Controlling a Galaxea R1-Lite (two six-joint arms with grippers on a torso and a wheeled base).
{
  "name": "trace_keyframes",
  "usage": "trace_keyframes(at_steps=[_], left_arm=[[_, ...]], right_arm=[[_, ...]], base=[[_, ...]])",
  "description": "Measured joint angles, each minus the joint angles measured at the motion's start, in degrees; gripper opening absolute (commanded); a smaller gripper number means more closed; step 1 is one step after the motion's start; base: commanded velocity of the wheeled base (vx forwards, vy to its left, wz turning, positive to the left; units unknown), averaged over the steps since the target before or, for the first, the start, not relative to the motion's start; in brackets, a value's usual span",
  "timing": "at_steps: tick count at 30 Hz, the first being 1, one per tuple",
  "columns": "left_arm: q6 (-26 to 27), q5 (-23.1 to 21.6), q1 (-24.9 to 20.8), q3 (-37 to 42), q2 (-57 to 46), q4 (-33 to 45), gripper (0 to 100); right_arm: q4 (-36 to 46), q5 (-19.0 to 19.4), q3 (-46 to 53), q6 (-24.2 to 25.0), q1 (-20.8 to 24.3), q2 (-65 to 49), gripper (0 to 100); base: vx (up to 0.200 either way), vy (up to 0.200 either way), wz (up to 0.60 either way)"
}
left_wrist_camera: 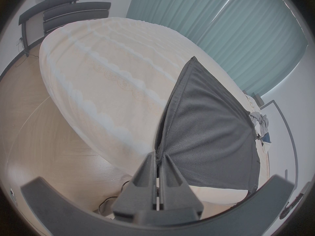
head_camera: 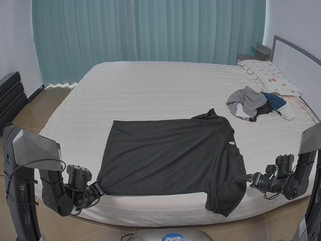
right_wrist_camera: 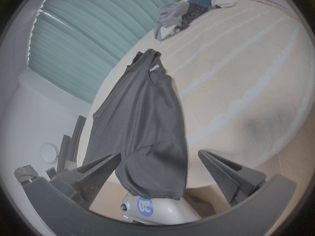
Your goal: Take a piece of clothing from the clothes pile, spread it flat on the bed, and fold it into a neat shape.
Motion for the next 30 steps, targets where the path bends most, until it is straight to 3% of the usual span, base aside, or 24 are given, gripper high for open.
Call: trace_keyframes(at_steps=[9, 10, 23, 30], left_arm=[[0.0, -0.6, 0.4, -0.1, -0.1, 0.0, 0], [0.0, -0.6, 0.4, -0.1, -0.1, 0.0, 0], [0.4, -0.3, 0.7, 0.2, -0.1, 0.0, 0], [1.7, 0.2, 1.2, 0.7, -0.1, -0.1, 0]], right_arm=[[-7.9, -0.6, 1.9, 0.1, 0.9, 5.0, 100], [-8.2, -0.6, 2.0, 0.1, 0.7, 5.4, 0], [-8.8, -1.2, 3.9, 0.1, -0.5, 6.9, 0], [-13.5, -1.2, 6.8, -0.5, -2.5, 6.7, 0]], base=[[0.0, 0.0, 0.0], [0.0, 0.0, 0.0], [0.0, 0.0, 0.0], [0.0, 0.0, 0.0]])
